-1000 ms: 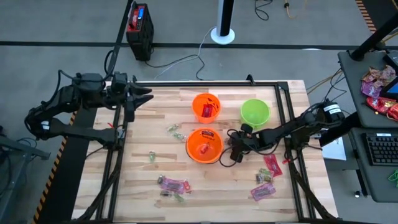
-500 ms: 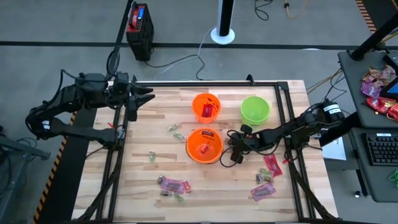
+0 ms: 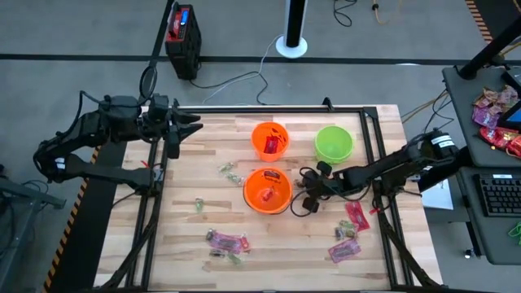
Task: Sort candy by brand, put in halloween buckets
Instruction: Put the brown candy into the green bin
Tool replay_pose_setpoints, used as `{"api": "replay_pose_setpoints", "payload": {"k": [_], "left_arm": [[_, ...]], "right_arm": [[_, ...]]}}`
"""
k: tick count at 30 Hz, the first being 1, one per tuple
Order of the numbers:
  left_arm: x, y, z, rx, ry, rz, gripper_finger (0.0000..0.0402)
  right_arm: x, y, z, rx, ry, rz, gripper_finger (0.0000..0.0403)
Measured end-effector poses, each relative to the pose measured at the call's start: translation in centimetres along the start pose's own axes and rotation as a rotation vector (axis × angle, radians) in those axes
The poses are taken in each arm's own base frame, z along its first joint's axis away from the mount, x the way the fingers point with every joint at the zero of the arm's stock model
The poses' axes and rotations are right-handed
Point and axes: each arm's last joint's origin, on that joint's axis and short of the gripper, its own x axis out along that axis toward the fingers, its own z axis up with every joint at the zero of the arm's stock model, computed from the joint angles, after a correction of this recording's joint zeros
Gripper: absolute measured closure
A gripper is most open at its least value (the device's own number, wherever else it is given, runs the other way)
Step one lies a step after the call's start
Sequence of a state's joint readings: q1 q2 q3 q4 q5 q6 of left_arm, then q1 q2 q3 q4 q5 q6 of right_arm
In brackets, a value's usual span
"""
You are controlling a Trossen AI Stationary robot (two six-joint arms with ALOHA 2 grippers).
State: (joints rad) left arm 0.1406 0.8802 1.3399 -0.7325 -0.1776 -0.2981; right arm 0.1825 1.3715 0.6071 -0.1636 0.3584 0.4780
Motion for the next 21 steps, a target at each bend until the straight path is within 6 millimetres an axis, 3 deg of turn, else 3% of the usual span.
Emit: {"api": "replay_pose_setpoints", "payload": {"k": [6, 12, 21], "left_arm": [[0.0, 0.1, -0.4, 0.009, 0.047, 0.014, 0.0278], [0.1, 0.5, -1.7, -0.02, 0.162, 0.053, 0.0278], [1.5, 1.9, -7.2, -0.279, 0.505, 0.251, 0.0278]], "right_arm": [[-3.0, -0.4, 1.7, 0.001, 0.017, -0.014, 0.0394], [-7.9, -0.9, 5.1, 0.062, -0.017, -0.025, 0.0394], [-14.5, -4.8, 10.4, 0.387, 0.035, -0.21, 0.0394]]}}
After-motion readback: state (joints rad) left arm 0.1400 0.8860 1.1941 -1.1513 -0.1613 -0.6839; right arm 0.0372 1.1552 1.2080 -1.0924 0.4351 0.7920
